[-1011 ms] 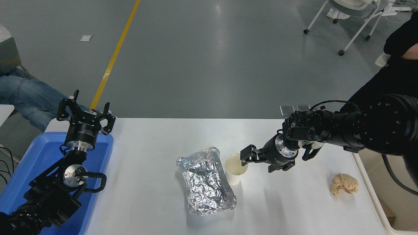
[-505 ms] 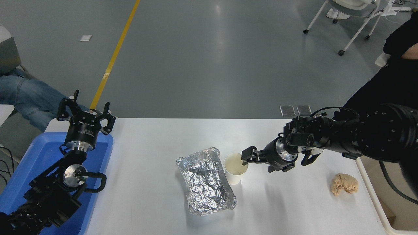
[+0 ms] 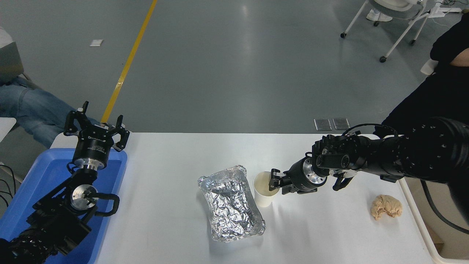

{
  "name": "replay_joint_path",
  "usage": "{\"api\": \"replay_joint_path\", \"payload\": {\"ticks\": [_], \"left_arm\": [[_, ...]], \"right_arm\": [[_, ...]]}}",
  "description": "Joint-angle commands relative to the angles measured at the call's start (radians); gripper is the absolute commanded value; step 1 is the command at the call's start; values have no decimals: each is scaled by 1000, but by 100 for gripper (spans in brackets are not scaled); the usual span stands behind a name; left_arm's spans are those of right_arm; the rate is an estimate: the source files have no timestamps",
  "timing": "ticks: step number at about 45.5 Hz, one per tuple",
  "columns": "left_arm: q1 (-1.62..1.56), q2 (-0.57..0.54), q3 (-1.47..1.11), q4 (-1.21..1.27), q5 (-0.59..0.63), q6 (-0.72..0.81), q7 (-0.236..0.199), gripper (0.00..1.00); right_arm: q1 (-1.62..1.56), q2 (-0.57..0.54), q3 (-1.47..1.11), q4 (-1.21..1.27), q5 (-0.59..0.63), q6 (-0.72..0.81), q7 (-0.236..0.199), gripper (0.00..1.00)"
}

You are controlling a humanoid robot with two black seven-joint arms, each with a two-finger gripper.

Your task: Pick up paper cup place in dustbin

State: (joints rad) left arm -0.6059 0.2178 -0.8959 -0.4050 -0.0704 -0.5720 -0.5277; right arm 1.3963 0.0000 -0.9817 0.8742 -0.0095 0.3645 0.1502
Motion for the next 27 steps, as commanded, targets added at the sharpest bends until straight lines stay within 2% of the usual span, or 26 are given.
{"api": "replay_joint_path", "payload": {"ticks": [1,16,27], "left_arm": [[0,0,0,0,0,0,0,99],[0,0,0,0,0,0,0,99],[0,0,0,0,0,0,0,99]], "right_arm": [[15,0,8,9,-84,-1,42,0],[151,0,-51,8,-153,-1,40,0],[322,-23,-68,19,-155,33,40,0]]}}
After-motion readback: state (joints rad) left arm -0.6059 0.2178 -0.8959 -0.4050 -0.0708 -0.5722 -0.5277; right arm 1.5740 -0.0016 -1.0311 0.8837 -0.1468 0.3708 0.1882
